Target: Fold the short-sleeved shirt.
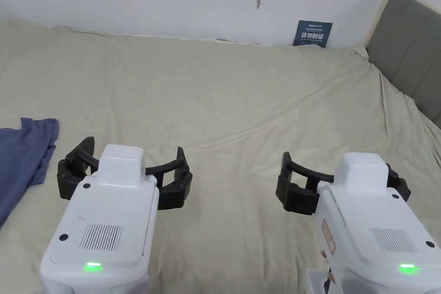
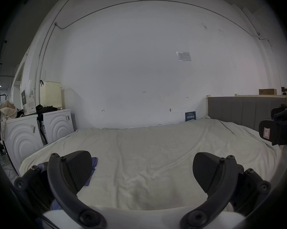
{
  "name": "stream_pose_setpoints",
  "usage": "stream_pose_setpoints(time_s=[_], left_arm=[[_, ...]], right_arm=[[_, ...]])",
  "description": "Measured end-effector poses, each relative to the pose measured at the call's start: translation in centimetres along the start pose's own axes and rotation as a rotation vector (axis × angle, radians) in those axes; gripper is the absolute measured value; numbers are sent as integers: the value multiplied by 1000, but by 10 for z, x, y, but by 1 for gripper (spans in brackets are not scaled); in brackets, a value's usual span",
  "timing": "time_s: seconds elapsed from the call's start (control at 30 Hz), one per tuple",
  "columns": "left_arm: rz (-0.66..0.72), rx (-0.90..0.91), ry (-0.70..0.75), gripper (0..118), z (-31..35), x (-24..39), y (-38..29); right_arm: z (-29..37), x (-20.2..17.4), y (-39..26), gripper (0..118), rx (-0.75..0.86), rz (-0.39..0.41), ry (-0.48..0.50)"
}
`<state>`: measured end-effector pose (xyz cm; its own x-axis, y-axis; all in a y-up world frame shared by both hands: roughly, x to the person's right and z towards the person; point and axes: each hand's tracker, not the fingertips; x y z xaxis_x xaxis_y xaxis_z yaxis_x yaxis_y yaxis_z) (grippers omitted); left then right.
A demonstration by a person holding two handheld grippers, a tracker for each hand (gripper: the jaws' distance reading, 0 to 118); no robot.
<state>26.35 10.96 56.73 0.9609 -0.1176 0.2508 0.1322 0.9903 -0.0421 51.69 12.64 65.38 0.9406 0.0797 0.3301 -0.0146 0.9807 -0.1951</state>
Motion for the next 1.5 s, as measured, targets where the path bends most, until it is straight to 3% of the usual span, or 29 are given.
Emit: stream_pose_setpoints(time_s=[0.4, 0.47, 0.53, 0.57, 0.63, 0.7, 0.73, 0.8, 0.83, 0.9, 0.97, 1.03, 1.07, 1.13, 1.23, 1.3, 1.33, 1.4, 1.47, 1.5], left_arm=[[-7, -11, -20, 118, 3, -1, -1], [-28, -19, -17, 118, 2, 1, -2], [-210, -36, -1, 118, -7, 2, 3], [-375, -20, -4, 118, -12, 3, 9], [-763, 157, 0, 118, -16, 6, 16], [-1184, 349, 80, 118, -23, 14, 17], [-1381, 457, 101, 118, -28, 16, 14], [-1657, 617, 102, 118, -32, 19, 10], [-1746, 660, 84, 118, -34, 20, 8], [-1770, 629, -4, 118, -32, 24, 6], [-1703, 595, -62, 118, -28, 27, 5], [-1594, 550, -80, 118, -25, 25, 10], [-1510, 512, -92, 118, -23, 23, 16], [-1217, 401, -140, 118, -21, 18, 39], [-747, 256, -94, 118, -26, 3, 71], [-411, 203, -58, 118, -32, -11, 82], [-270, 174, -44, 118, -33, -18, 83], [-38, 133, -32, 118, -33, -29, 80], [128, 105, -37, 118, -32, -31, 70], [173, 82, -27, 118, -31, -32, 64]], right_arm=[[-1, 0, -3, 118, -24, 1, 5], [-2, 1, -4, 118, -47, 31, -12], [-8, 3, 3, 118, -82, 210, -50], [-10, 2, 8, 118, -76, 338, -93], [-13, -6, 18, 118, 64, 705, -173], [-17, -18, 23, 118, 199, 1145, -238], [-17, -22, 23, 118, 280, 1369, -228], [-19, -25, 18, 118, 388, 1704, -187], [-19, -26, 14, 118, 438, 1810, -159], [-18, -23, 11, 118, 464, 1949, -80], [-15, -23, 12, 118, 453, 1999, -27], [-13, -20, 20, 118, 455, 1942, -40], [-11, -21, 28, 118, 417, 1830, -34], [-7, -23, 58, 118, 244, 1443, 28], [-15, -7, 100, 118, -17, 762, 150], [-20, 12, 106, 118, 14, 375, 139], [-20, 22, 103, 118, 26, 219, 149], [-18, 31, 92, 118, 57, -5, 118], [-15, 35, 80, 118, 76, -119, 65], [-14, 35, 74, 118, 79, -124, 53]])
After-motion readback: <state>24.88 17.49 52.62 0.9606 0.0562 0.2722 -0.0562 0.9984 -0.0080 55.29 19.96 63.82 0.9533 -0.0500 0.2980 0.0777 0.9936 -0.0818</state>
